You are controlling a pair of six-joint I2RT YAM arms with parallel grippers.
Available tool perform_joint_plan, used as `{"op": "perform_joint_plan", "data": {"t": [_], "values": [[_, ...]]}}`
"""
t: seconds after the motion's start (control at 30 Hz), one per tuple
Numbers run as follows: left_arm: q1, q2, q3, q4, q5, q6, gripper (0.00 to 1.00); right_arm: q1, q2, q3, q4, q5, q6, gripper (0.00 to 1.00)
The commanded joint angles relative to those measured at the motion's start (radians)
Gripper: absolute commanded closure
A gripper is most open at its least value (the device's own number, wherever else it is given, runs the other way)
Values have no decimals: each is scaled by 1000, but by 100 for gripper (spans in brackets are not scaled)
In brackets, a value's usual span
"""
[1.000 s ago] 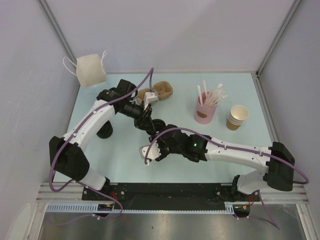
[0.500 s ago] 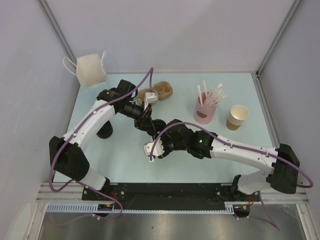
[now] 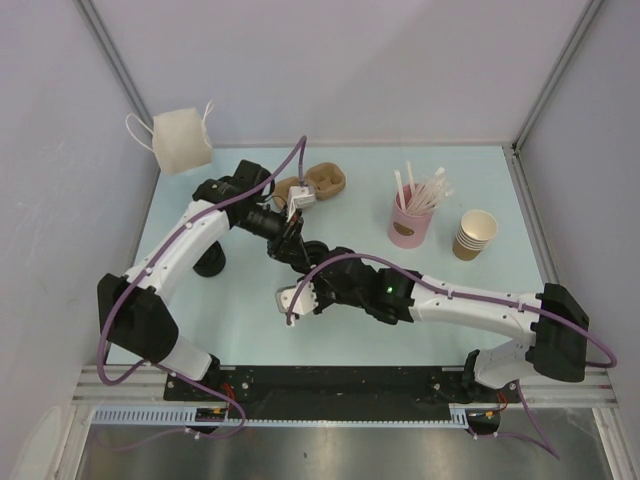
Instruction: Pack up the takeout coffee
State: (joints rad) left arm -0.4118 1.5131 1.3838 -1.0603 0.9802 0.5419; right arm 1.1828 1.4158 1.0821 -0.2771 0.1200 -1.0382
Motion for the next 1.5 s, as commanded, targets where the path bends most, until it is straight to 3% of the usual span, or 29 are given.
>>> {"op": "perform_joint_plan", "data": {"t": [0.0,0.2,0.5,0.67,0.9,1.03,1.1,1.13,1.3,1.47], "values": [[-2,-60,18,-4,84,18,91,11,14,7,-7,49,1,82],[-1,-71,14,8,74,12,84,18,3,6,-13,66,3,91],[37,-96,9,48,43,-19,53,31,-31,7,-66,40,20,100],[76,-90,32,57,17,-33,41,34,-49,7,-100,10,32,100],[148,-93,87,71,-47,-43,33,20,-75,18,-163,-43,50,100],[195,-120,78,105,-66,-59,11,-11,-86,39,-220,-106,75,100],[214,-142,69,117,-80,-60,10,-26,-86,56,-234,-144,84,100],[217,-151,63,126,-84,-60,1,-32,-84,65,-250,-158,89,100],[261,-246,-6,223,-98,-114,1,-101,-61,133,-310,-270,121,100],[359,-404,-170,470,-49,-229,1,-181,-15,228,-405,-416,159,100]]}}
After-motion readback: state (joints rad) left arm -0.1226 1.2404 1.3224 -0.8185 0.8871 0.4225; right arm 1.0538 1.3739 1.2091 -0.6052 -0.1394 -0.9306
